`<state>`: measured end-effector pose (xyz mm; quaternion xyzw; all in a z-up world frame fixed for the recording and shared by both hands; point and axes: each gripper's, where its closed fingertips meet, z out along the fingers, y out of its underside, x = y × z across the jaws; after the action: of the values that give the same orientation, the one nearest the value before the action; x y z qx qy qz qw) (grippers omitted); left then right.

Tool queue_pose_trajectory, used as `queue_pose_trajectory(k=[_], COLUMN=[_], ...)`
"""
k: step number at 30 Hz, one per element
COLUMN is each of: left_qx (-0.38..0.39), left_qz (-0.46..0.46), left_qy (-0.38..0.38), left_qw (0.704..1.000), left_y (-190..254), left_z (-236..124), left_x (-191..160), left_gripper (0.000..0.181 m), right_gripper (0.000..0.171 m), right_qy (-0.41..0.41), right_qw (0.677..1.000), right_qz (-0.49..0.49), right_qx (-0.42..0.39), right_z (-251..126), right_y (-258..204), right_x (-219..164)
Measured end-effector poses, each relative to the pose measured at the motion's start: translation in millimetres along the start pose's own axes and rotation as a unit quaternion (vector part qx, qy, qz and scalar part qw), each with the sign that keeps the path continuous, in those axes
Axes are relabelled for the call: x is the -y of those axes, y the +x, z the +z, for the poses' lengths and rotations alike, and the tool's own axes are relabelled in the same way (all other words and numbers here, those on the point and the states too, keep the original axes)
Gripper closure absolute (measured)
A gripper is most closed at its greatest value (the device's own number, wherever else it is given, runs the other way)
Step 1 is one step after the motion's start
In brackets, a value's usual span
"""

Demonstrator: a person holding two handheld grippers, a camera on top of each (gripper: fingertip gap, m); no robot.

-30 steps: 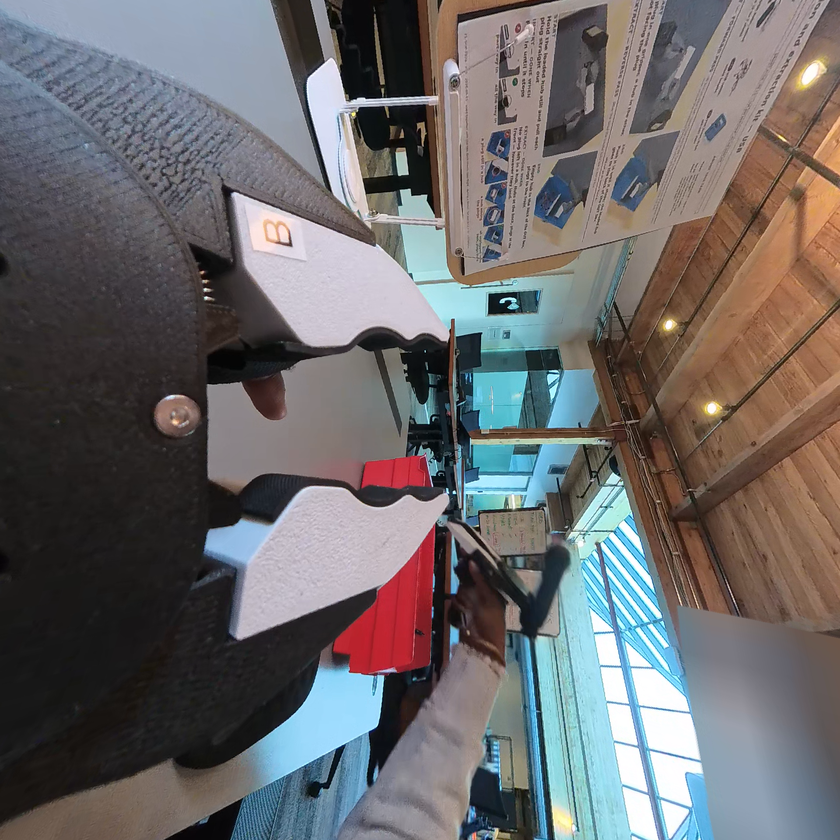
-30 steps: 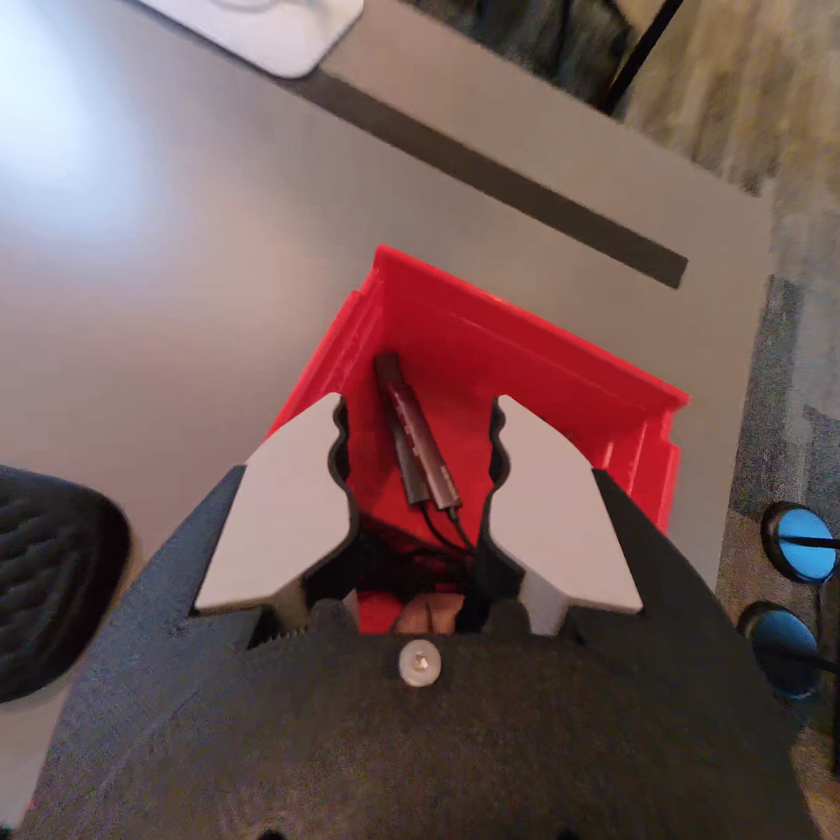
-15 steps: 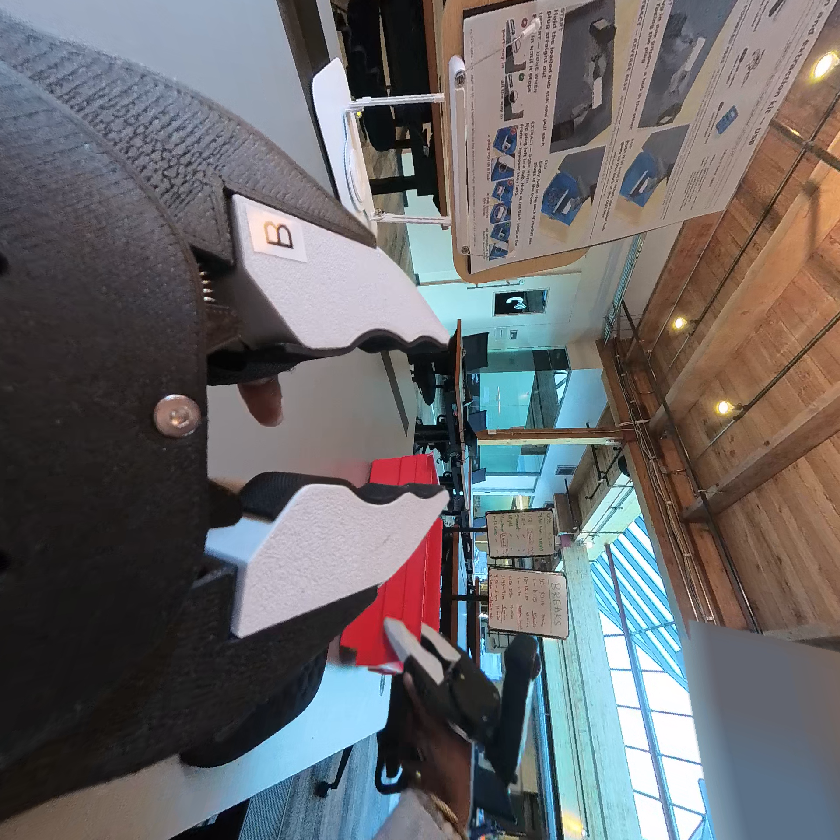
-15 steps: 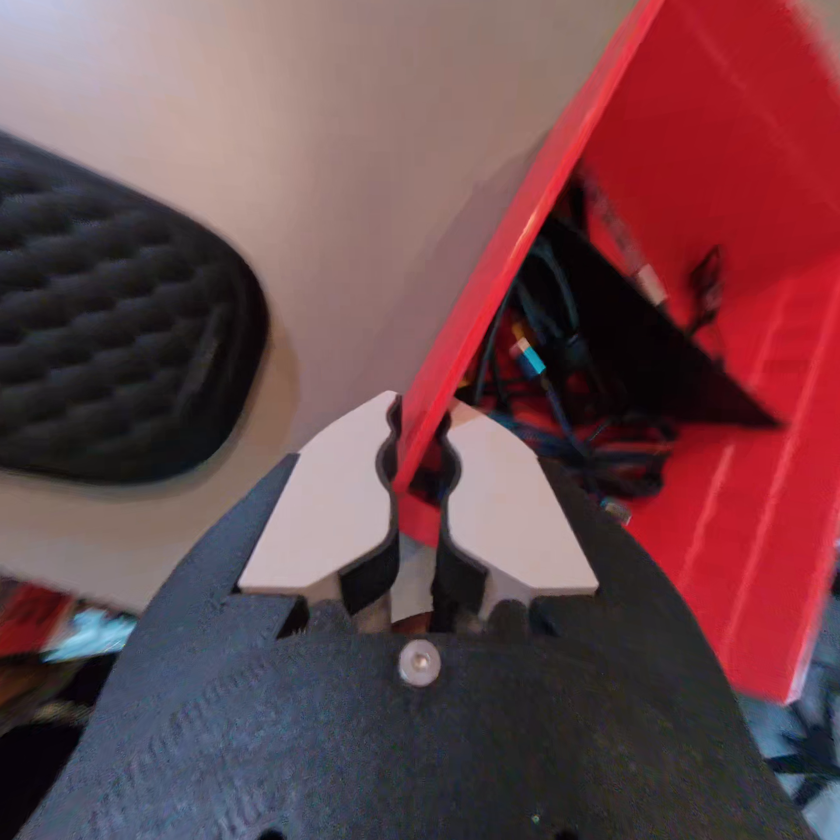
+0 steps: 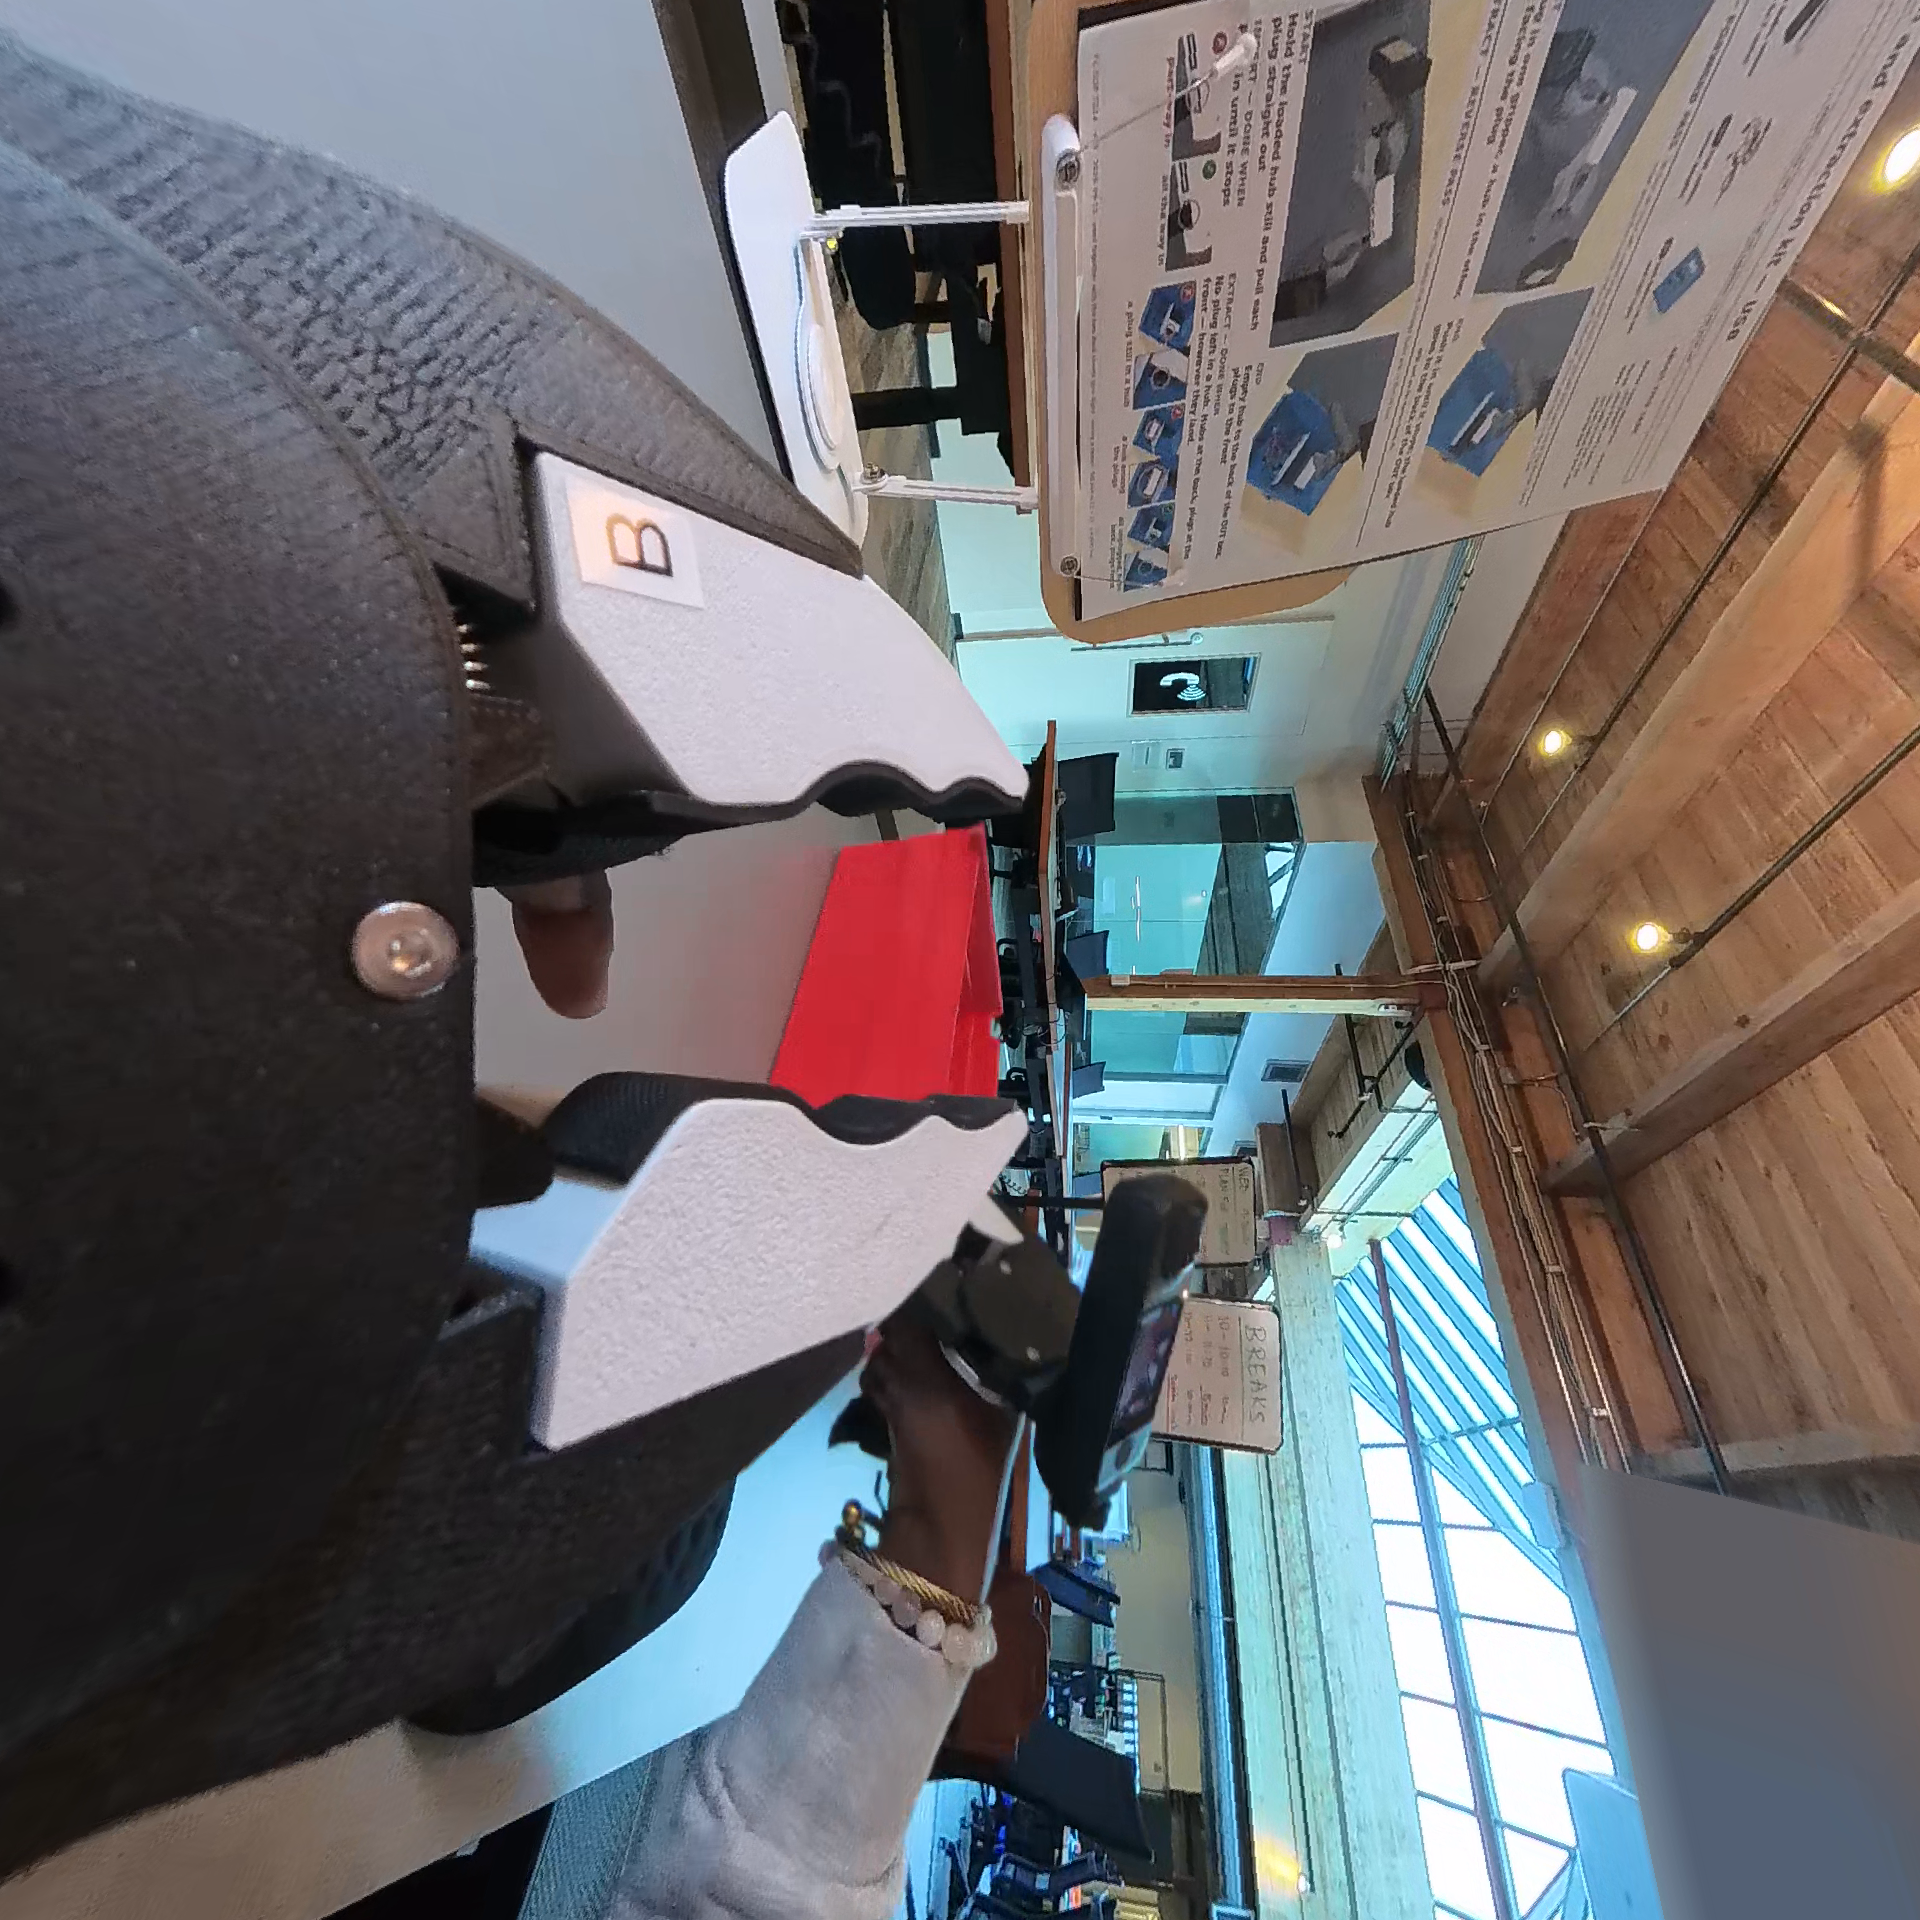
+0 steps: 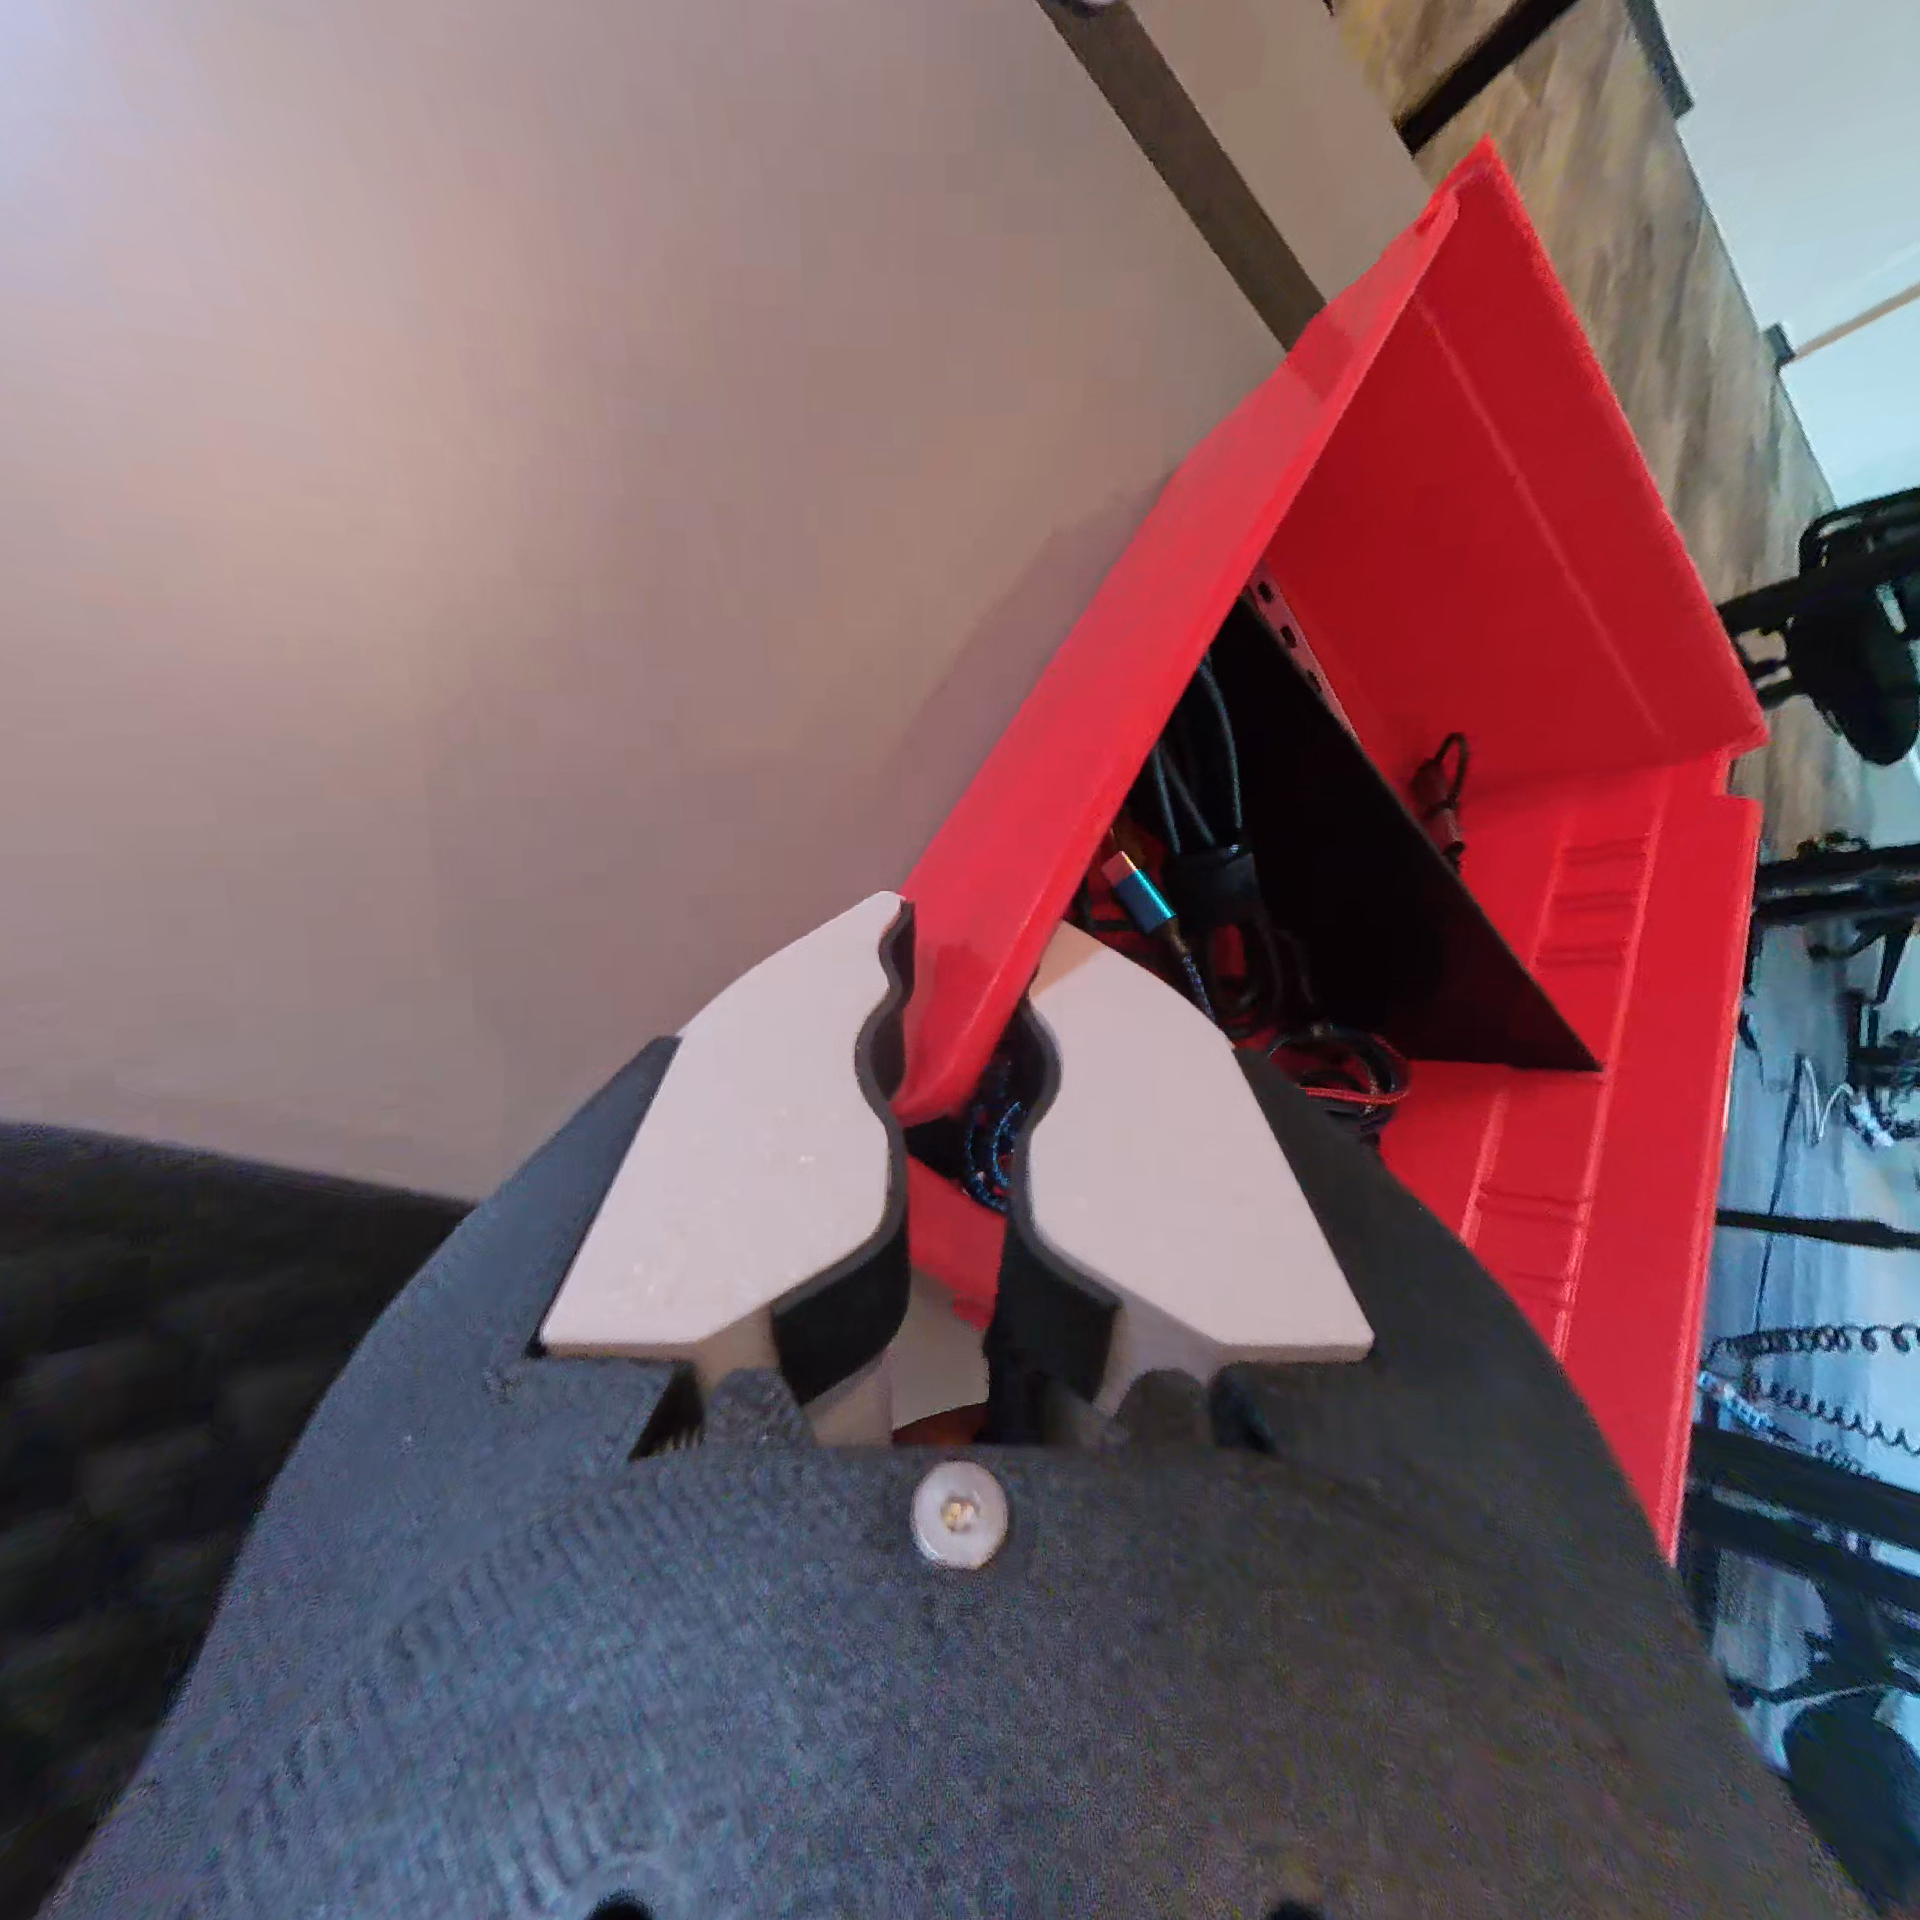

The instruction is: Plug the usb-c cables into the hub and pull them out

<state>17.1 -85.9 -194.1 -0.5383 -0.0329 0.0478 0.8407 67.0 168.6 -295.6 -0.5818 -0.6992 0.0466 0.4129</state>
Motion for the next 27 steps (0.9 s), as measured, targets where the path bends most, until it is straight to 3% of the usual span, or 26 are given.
queue_pose_trajectory(k=[7,10,14,16,19,22,23,27], left_qx=[0.002,0.035,0.169,0.248,0.34,0.414,0.421,0.348], left_qz=[0.029,0.088,0.159,0.178,0.17,0.14,0.111,0.0], left_qy=[0.005,-0.027,-0.043,-0.081,-0.213,-0.363,-0.386,-0.423], left_qw=[1.0,0.995,0.972,0.949,0.9,0.823,0.814,0.837], left_y=[2.3,-10.3,-37.8,-50.1,-67.9,-86.3,-86.0,-69.2], left_z=[-9.3,-28.8,-96.8,-147.4,-228.2,-306.2,-323.2,-333.2], left_x=[12.2,48.7,122.7,140.4,128.8,107.0,98.1,60.1], left_gripper=[0.135,0.136,0.135,0.136,0.136,0.136,0.136,0.138], right_gripper=[0.151,0.149,0.142,0.14,0.14,0.139,0.139,0.135], right_qy=[0.041,0.073,0.133,0.152,0.174,0.187,0.191,0.203], right_qw=[0.997,0.991,0.969,0.959,0.949,0.938,0.934,0.919], right_qz=[-0.024,-0.002,0.046,0.052,0.048,0.046,0.047,0.035], right_qx=[0.065,0.111,0.202,0.235,0.26,0.288,0.298,0.336], right_z=[-3.2,-9.7,-23.3,-30.8,-39.2,-47.3,-50.0,-61.1], right_y=[-86.1,-122.7,-178.1,-202.1,-231.4,-257.9,-266.3,-297.6], right_x=[78.6,107.6,147.4,163.2,182.3,199.3,204.9,222.4])
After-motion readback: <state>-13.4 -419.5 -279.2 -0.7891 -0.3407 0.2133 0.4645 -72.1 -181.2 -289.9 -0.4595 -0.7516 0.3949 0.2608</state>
